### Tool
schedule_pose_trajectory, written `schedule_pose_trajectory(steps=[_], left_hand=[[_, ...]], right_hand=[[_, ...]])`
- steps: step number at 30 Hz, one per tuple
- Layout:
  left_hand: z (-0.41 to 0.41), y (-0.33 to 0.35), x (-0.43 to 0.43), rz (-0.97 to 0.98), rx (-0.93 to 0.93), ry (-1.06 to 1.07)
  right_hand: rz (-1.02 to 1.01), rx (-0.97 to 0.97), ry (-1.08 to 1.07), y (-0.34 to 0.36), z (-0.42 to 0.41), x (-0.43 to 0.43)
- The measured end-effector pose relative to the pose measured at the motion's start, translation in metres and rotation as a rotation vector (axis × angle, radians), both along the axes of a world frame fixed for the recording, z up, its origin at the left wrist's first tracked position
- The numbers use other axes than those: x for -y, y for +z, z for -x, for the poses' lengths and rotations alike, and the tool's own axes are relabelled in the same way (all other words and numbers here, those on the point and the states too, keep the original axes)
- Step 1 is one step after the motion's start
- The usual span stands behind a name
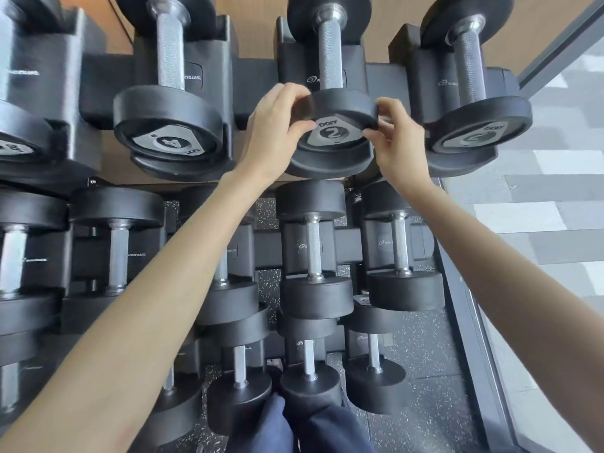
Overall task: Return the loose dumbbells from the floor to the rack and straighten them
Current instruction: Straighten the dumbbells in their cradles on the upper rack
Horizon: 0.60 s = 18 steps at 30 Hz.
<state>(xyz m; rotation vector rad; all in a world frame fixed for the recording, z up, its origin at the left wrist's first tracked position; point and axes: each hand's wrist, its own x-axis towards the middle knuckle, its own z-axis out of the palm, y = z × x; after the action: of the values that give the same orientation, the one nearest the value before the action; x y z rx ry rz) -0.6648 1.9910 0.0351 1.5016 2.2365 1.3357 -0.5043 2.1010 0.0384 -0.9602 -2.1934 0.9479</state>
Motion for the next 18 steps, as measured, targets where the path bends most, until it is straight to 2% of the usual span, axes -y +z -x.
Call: schedule_pose_trajectory(steps=[3,6,10,15,18], left_hand=[[-0.007,0.006,-0.005,-0.047,0.005,-0.033],[-0.012,-0.002,-0.006,-0.052,0.106,-0.036],[-0.004,-0.015,0.000,0.060,0.124,-0.025],[0.000,0.003,-0.003,0.144,-0.070,-0.050],[0.000,0.002,-0.001,0.125,-0.088,-0.029]], right_hand=[[0.044,0.084,-0.003,0.003,-0.007,-0.011],[-0.141,0.236,0.023,0.015,-0.009,-0.021],[-0.295,0.140,0.066,0.021,-0.005,-0.009],[-0.100,0.043,-0.025,0.008,-0.004,-0.006],[-0.104,0.027,-0.030,0.005,-0.003,-0.004]])
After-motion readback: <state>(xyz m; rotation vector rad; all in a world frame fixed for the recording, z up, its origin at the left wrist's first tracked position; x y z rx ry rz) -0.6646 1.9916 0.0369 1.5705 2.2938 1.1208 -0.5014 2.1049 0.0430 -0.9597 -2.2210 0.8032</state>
